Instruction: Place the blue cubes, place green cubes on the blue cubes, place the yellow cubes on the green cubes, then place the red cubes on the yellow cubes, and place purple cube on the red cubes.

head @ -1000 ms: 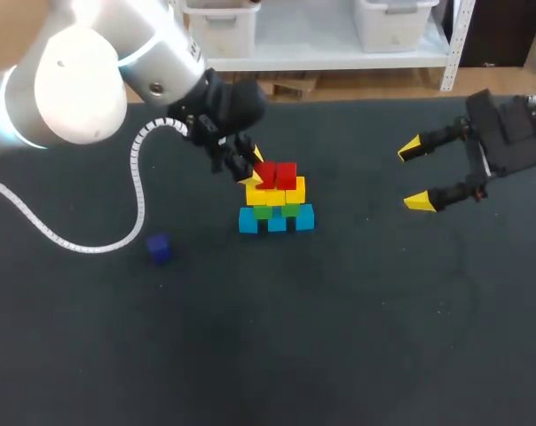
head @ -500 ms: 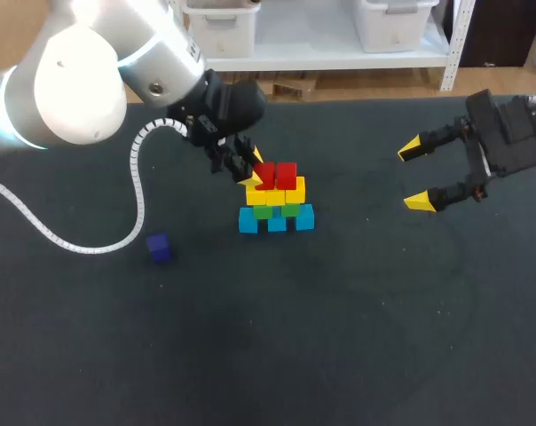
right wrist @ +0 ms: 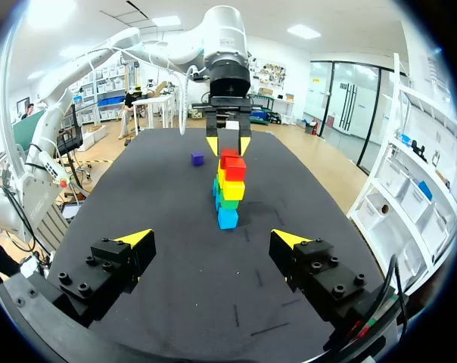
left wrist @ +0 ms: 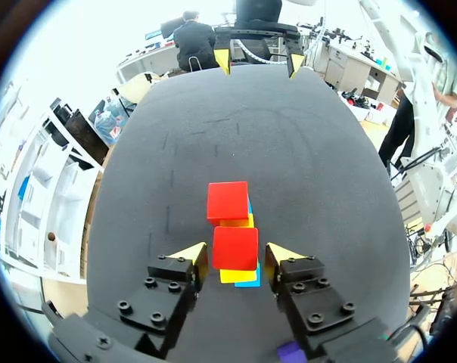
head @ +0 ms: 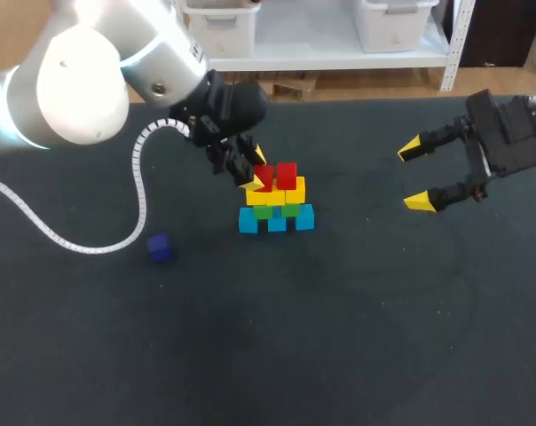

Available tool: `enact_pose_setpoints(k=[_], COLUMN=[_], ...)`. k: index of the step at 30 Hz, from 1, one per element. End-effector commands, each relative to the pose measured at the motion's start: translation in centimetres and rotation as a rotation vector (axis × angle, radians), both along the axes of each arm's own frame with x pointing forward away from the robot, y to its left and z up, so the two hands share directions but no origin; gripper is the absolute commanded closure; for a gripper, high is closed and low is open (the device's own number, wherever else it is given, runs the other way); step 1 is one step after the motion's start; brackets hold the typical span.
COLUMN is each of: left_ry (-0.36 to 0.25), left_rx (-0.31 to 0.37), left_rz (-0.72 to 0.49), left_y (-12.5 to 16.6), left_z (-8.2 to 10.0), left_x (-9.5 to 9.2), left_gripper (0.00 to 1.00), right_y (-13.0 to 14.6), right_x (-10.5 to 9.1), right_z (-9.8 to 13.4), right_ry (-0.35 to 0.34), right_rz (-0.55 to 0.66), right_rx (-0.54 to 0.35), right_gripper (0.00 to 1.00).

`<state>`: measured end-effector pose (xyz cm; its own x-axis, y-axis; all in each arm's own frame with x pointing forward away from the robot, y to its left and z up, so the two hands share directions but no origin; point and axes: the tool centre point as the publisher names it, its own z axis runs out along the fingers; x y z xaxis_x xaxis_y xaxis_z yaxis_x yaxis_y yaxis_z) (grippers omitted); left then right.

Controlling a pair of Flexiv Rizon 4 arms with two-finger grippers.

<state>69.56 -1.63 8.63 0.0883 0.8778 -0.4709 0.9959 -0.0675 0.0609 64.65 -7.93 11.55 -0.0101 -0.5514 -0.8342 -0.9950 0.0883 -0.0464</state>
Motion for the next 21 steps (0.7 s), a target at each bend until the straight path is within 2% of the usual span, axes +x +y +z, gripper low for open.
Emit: enact_pose_setpoints(k=[1,4,10,13,14,15,16,21], left_ry=[0.002,-0.007,-0.027,-0.033,-0.033,-0.031,-0.03,-0.026], left_rx=[0.007,0.003,0.002,-0.001,-0.002,0.0,0.002,-0.004], left_rz=[0.002,0.008,0.018,0.034,0.04,0.047,0.05,0.06], left_y=[-0.1,0.3,1.6,2.5,2.7,2.9,3.1,3.4], left_z=[0.2,0.6,1.5,1.6,1.5,1.4,1.2,0.8], left_x=[0.2,0.1,-0.8,-1.3,-1.3,-1.4,-1.4,-1.5], left_gripper=[0.46,0.4,0.42,0.58,0.67,0.88,1.0,1.0], right_y=[0.0,0.0,0.0,0.0,0.0,0.0,0.0,0.0], right_x=[0.1,0.1,0.1,0.1,0.1,0.1,0.1,0.1], right_z=[-0.1,-0.1,-0.1,-0.1,-0.1,-0.1,-0.1,-0.1], right_ry=[-0.001,-0.001,-0.001,-0.001,-0.001,-0.001,-0.001,-0.001], right_rz=[0.001,0.001,0.001,0.001,0.001,0.001,0.001,0.001], right_rx=[0.003,0.003,0.003,0.003,0.003,0.003,0.003,0.003], right_gripper=[0.0,0.0,0.0,0.0,0.0,0.0,0.0,0.0])
